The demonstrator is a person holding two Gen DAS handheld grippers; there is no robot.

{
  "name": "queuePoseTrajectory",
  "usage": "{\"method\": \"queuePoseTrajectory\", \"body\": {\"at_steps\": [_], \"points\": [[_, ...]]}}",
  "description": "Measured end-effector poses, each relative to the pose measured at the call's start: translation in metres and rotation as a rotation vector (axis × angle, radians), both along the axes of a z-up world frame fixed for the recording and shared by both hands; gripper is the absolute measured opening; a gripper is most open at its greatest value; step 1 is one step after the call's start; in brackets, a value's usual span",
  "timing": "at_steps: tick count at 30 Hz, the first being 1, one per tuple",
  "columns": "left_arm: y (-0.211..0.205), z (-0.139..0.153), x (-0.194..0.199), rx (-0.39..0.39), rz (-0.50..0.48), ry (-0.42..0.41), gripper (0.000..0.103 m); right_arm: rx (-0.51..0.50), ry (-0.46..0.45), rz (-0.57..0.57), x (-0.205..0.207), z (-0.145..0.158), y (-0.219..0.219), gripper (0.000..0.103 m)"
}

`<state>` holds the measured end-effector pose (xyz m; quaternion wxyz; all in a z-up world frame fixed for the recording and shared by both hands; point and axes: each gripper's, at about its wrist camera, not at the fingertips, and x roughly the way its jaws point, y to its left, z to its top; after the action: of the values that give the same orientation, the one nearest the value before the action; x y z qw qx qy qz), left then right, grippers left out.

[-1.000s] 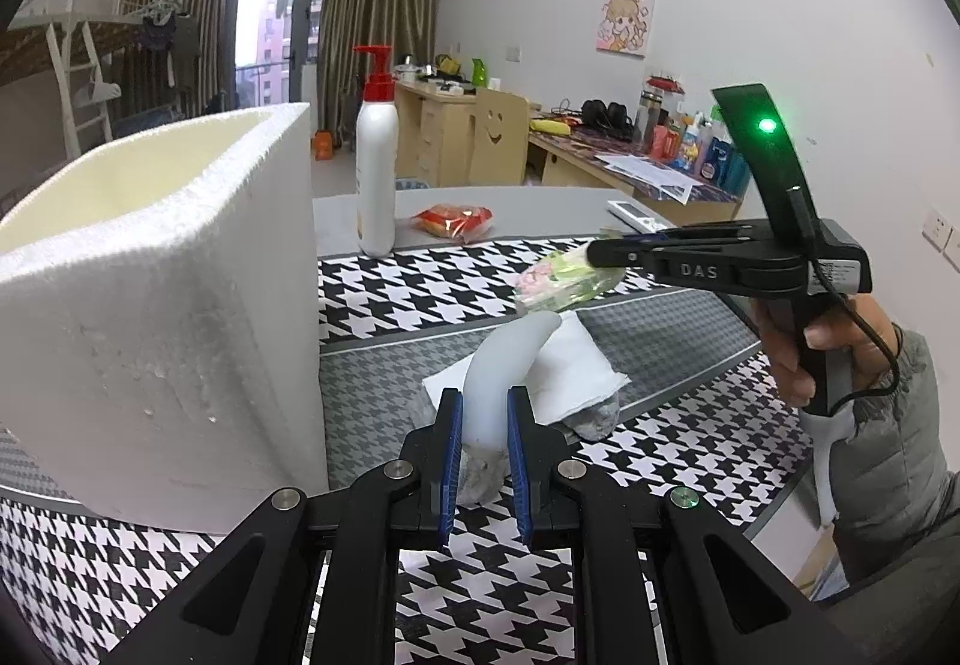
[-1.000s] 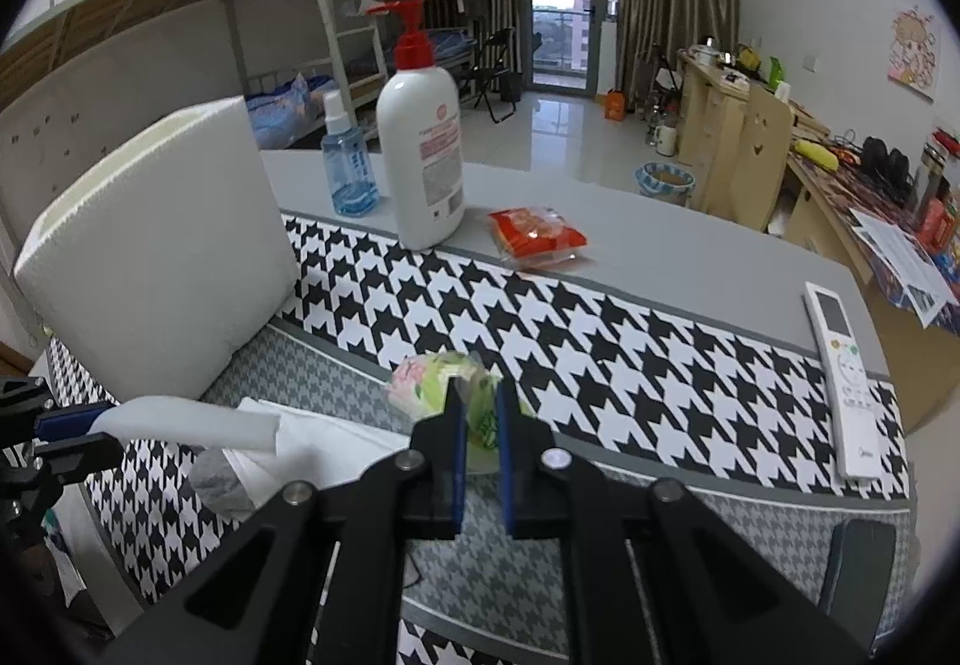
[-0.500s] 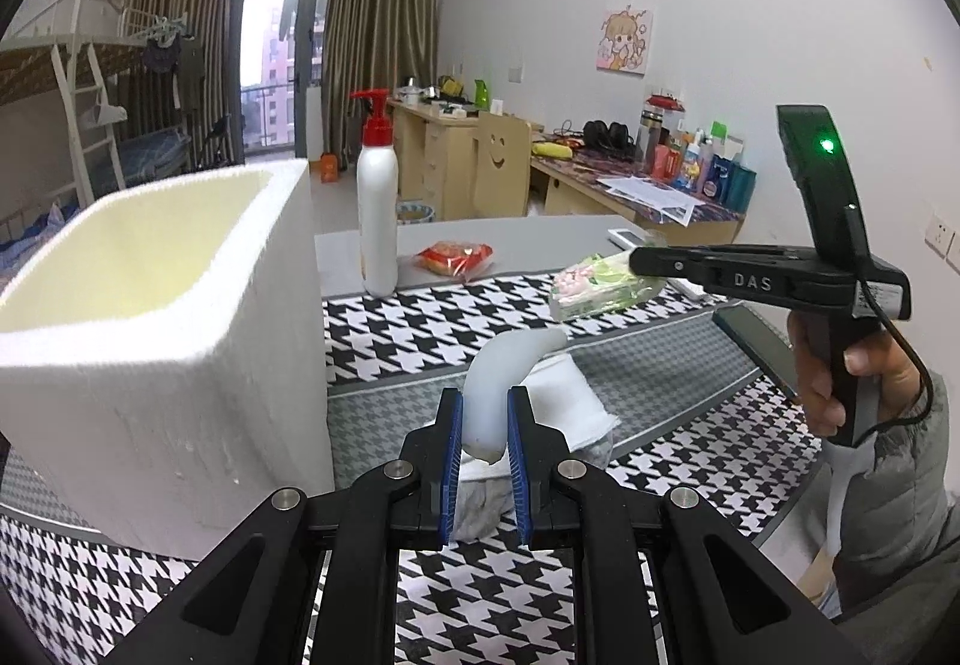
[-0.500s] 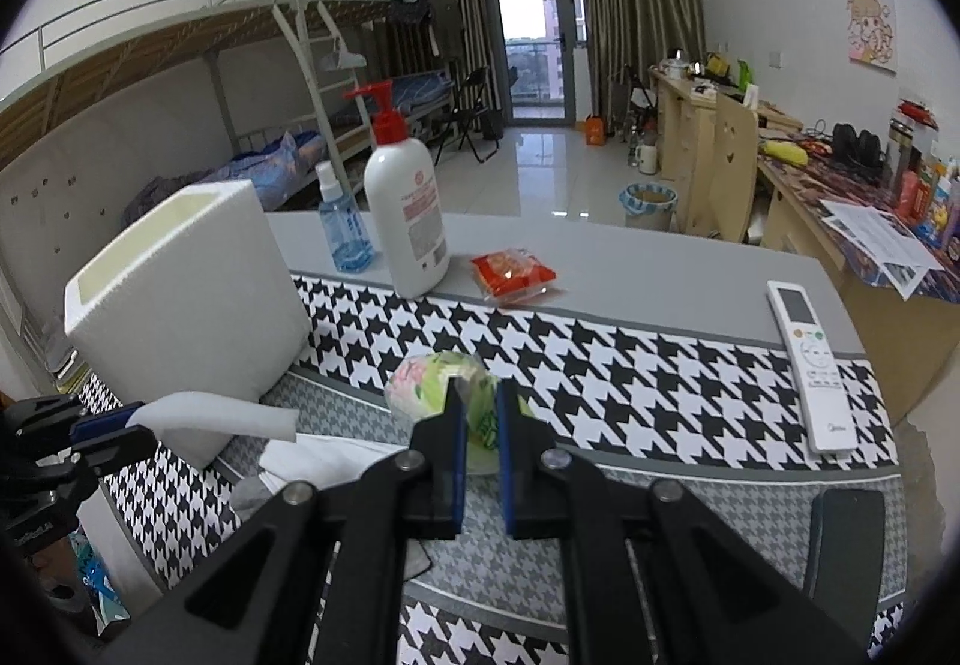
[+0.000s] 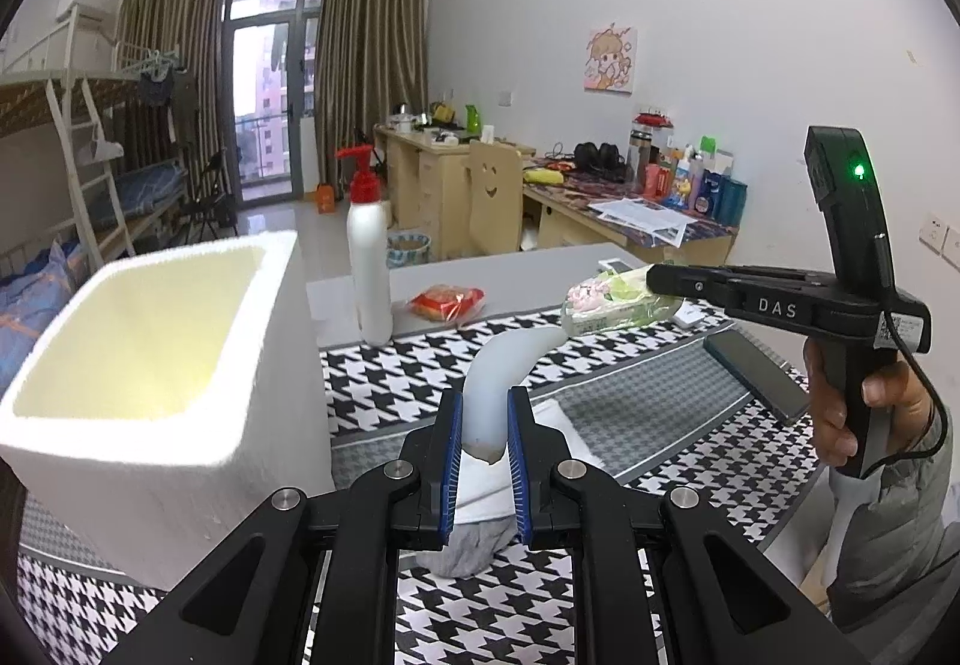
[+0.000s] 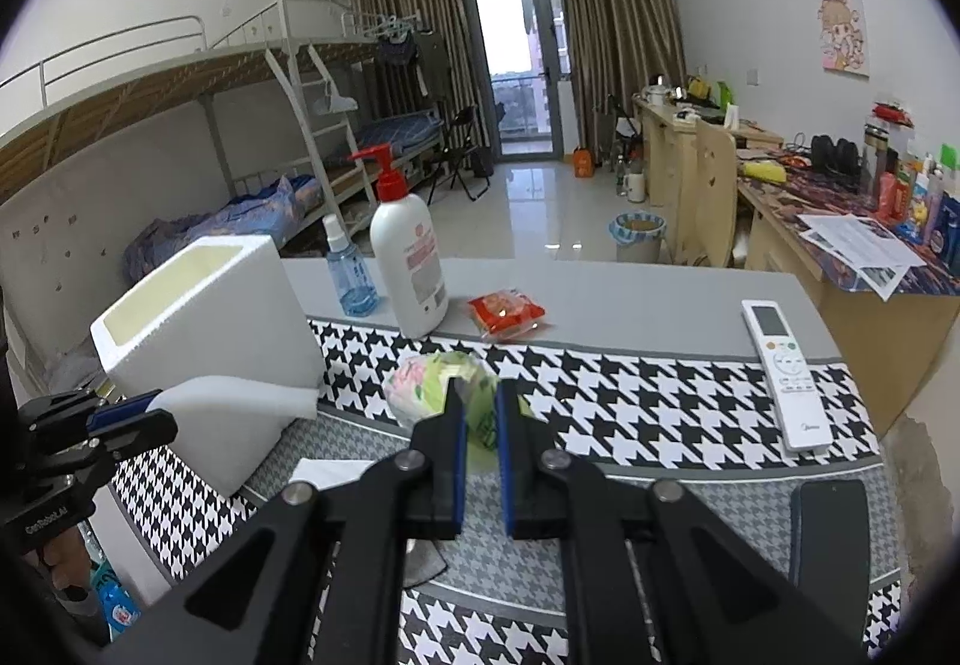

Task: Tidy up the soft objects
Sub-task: 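Carry the foam tube and green bundle over the white foam box with both grippers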

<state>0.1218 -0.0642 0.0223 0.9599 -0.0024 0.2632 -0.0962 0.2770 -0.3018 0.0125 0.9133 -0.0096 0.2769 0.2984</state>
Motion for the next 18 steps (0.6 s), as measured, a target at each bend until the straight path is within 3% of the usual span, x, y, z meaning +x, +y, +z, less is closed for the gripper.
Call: {"method": "queuePoseTrajectory", "body": {"at_steps": [18], "points": [[0.005,0.025,-0.009,0.029,0.026,-0.081,0.016,0.063,-0.056,-0.007,-0.018,0.021,-0.005,0.011]]}}
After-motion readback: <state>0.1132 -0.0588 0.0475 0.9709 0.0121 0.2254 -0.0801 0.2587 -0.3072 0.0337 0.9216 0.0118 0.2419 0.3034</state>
